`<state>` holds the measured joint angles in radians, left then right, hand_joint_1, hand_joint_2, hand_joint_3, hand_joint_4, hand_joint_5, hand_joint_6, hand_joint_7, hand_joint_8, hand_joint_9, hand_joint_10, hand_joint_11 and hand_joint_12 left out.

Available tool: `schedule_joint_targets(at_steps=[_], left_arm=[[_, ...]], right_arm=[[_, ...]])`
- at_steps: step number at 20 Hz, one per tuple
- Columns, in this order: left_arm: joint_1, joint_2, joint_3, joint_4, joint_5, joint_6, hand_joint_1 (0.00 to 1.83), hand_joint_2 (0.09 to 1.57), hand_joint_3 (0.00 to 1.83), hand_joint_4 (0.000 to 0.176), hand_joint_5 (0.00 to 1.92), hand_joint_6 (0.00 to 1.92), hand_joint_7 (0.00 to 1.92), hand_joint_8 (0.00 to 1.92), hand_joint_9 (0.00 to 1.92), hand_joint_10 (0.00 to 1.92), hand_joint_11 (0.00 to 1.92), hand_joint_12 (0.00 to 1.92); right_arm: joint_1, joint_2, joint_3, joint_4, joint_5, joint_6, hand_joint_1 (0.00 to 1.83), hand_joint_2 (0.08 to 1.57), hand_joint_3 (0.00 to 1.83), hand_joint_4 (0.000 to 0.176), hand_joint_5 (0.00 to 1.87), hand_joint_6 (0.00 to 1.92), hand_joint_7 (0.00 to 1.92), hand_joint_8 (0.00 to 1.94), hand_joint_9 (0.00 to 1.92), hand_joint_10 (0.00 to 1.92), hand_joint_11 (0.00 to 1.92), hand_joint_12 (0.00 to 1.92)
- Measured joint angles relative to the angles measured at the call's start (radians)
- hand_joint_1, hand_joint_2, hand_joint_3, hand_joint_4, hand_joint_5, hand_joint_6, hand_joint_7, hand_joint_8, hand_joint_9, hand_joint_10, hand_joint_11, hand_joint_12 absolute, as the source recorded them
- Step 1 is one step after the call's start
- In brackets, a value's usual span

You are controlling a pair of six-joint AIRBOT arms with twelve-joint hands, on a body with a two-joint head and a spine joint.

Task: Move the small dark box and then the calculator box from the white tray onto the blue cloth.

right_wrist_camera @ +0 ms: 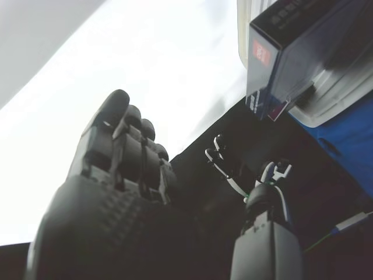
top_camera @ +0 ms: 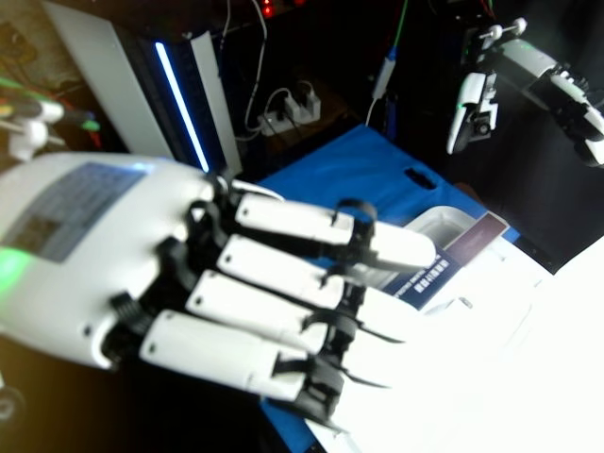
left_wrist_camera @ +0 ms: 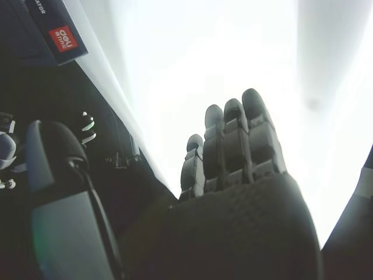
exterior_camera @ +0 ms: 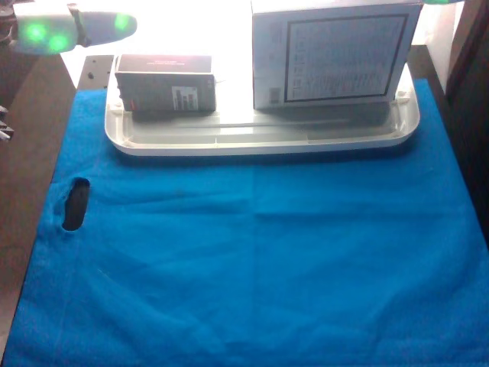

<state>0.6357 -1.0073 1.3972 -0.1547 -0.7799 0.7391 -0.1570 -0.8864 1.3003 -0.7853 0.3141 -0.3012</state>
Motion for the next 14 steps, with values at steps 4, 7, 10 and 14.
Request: schedule_joint_targets(at_steps=[4, 7, 10, 14], left_arm=[[0.000, -0.013, 0.030, 0.026, 0.018, -0.051, 0.53, 0.91, 0.00, 0.095, 0.11, 0.01, 0.16, 0.00, 0.10, 0.00, 0.00, 0.28], [0.000, -0.041, 0.093, 0.123, 0.060, -0.187, 0.54, 0.92, 0.00, 0.075, 0.12, 0.01, 0.18, 0.01, 0.10, 0.00, 0.01, 0.26], [-0.006, -0.064, 0.152, 0.234, 0.132, -0.314, 0.67, 0.91, 0.00, 0.056, 0.16, 0.00, 0.23, 0.00, 0.17, 0.01, 0.00, 0.24], [-0.045, -0.073, 0.183, 0.346, 0.255, -0.337, 0.76, 0.87, 0.00, 0.030, 0.17, 0.00, 0.30, 0.00, 0.25, 0.01, 0.00, 0.26]], right_arm=[[-0.003, 0.000, 0.000, 0.003, 0.002, 0.000, 0.24, 0.92, 0.00, 0.085, 0.06, 0.00, 0.21, 0.00, 0.13, 0.01, 0.00, 0.44], [-0.003, -0.001, 0.000, 0.003, 0.002, 0.000, 0.23, 0.92, 0.00, 0.086, 0.06, 0.00, 0.21, 0.00, 0.13, 0.00, 0.00, 0.47], [-0.009, -0.003, 0.000, 0.005, 0.003, 0.000, 0.25, 0.91, 0.00, 0.083, 0.07, 0.00, 0.21, 0.00, 0.13, 0.00, 0.00, 0.50], [-0.011, -0.012, 0.003, 0.006, -0.002, 0.000, 0.26, 0.94, 0.00, 0.067, 0.08, 0.00, 0.24, 0.00, 0.14, 0.00, 0.00, 0.59]])
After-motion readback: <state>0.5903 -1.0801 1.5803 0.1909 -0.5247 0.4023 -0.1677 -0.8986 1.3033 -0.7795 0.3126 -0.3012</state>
